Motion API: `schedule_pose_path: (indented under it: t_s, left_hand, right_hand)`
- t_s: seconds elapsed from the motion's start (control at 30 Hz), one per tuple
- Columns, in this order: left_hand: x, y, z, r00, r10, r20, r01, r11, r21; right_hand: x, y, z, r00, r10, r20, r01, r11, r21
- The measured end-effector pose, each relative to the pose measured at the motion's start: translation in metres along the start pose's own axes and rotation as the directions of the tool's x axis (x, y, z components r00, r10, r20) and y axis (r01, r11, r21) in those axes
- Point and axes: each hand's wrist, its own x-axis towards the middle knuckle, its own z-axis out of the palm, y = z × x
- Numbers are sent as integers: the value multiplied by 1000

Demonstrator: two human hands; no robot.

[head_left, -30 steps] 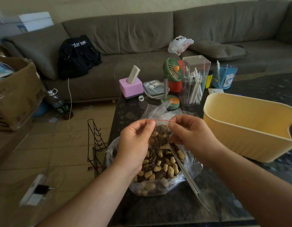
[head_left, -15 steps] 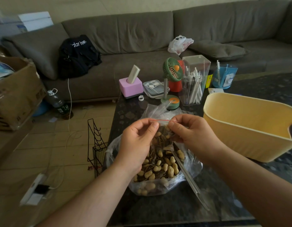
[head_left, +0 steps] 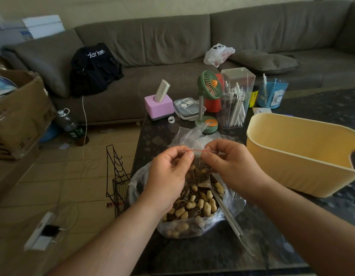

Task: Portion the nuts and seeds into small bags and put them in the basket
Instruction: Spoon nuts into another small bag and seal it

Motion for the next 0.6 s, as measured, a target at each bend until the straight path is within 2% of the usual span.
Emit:
schedule_pose_path:
  t_s: [0.2, 0.43, 0.6]
  left_hand:
    - [-1, 1, -2, 1000, 21, 7, -21, 1000, 2]
    - [-1, 2, -2, 999, 21, 39, -21, 1000, -6]
    - [0, 2, -2, 1000, 25, 18, -25, 1000, 1]
  right_hand:
    - [2, 1, -2, 1000, -20, 12, 20, 1000, 2]
    - [4, 2, -4, 999, -42, 13, 44, 993, -109]
    - [2, -1, -3, 998, -44, 42, 47, 996, -77]
